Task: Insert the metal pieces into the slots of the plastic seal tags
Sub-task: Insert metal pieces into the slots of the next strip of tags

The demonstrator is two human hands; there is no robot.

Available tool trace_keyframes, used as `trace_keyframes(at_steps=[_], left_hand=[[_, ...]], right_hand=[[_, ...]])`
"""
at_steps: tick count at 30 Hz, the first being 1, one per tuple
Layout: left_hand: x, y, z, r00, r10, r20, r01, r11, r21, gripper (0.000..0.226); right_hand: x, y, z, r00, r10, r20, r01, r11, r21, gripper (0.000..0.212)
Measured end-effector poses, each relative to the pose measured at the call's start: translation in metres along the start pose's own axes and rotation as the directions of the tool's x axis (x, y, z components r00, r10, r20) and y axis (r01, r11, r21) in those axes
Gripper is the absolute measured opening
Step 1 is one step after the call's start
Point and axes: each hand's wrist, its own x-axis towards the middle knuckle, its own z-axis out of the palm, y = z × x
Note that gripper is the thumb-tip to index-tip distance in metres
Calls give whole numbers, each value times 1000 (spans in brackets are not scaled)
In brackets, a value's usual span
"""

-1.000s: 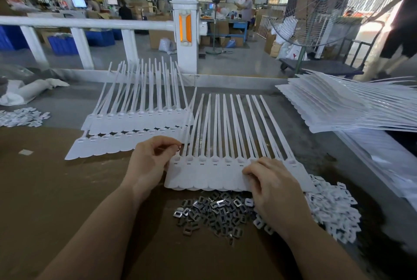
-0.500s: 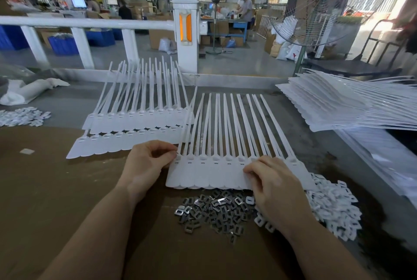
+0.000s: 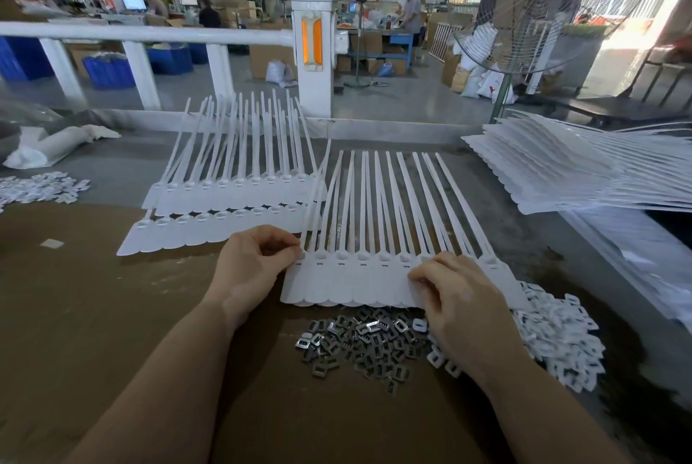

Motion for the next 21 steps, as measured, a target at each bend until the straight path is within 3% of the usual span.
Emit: trace_keyframes(at_steps=[11, 21], left_hand=[[0, -1, 0, 998, -8, 57, 12, 998, -66, 18], [1, 0, 0, 998, -43, 52, 46, 997, -64, 14]], right_hand=[[0, 0, -1, 1000, 2, 7, -2, 1000, 15, 6], [0, -1, -1, 1000, 6, 10, -6, 1000, 13, 8]])
